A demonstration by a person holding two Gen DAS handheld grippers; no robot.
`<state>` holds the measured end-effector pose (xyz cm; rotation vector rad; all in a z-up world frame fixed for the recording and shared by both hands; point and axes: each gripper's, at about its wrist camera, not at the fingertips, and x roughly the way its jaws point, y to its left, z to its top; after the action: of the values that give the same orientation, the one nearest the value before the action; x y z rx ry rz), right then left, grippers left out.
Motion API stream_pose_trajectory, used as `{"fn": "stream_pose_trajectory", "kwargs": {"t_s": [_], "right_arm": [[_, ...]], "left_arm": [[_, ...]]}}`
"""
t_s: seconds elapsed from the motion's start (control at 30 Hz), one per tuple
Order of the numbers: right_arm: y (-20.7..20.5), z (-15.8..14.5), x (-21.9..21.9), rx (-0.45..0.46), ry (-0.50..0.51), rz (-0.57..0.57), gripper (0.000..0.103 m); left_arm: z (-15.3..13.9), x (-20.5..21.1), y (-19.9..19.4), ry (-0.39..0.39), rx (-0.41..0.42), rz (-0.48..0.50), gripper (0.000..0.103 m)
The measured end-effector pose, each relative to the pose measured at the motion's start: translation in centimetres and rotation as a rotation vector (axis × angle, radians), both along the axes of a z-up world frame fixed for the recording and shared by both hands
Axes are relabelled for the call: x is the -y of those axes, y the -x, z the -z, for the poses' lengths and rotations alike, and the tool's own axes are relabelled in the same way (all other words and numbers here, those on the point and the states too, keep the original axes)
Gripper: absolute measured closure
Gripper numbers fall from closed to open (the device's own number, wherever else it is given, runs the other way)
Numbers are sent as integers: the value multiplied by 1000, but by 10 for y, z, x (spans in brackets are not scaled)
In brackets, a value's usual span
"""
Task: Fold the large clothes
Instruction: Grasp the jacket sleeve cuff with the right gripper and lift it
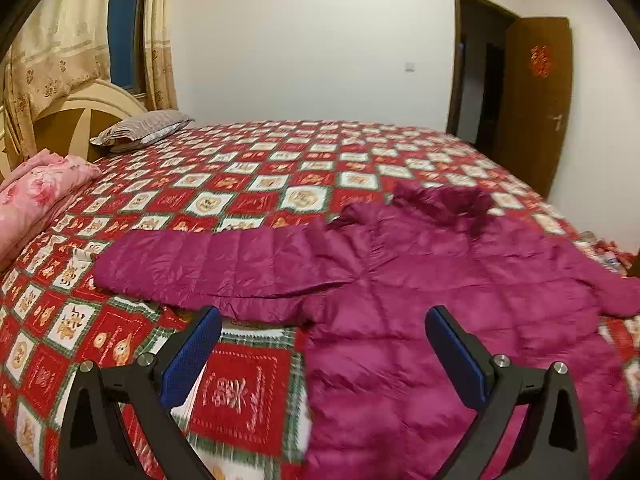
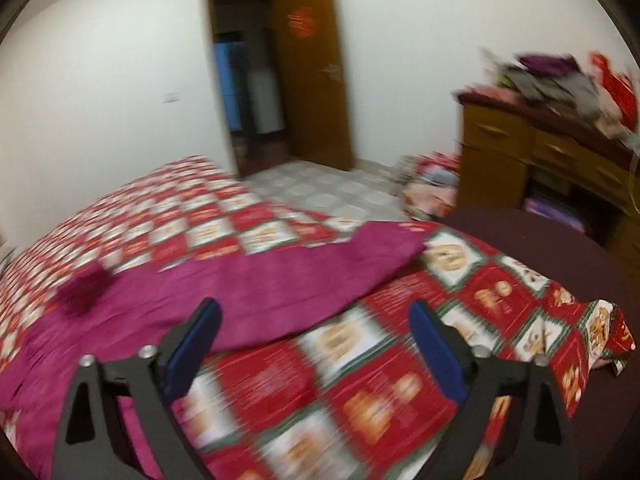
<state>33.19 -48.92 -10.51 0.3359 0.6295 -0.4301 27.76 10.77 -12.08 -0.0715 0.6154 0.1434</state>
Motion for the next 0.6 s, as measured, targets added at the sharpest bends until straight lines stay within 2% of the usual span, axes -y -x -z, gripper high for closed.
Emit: {"fn": "stream_pose_trajectory", "kwargs": {"t_s": [0.13,0.2,0.27,0.43,0.5,0.57,0.6], "right_arm": [[-29,28,55,-65,-100,150,28],[-38,37,73,-68,-154,198,28],[-49,47,84,-103,-171,234,34],[-66,63,93,-128,-181,235,56],[-70,66,90,-128,-182,216,62],[-74,71,92,-113,-193,202,76],[-75,74,93,-105,-207,192,79]], "left_arm": [[25,-8,-23,36,-40,-35,1],[36,-9,-29,63,-52,-44,1],[45,-7,-35,62,-66,-48,1],[62,-7,-45,92,-132,-26,1],[68,-11,-48,126,-157,-28,1],[74,-16,-50,168,-181,-32,1],[77,-19,-51,196,-191,-37,1]]}}
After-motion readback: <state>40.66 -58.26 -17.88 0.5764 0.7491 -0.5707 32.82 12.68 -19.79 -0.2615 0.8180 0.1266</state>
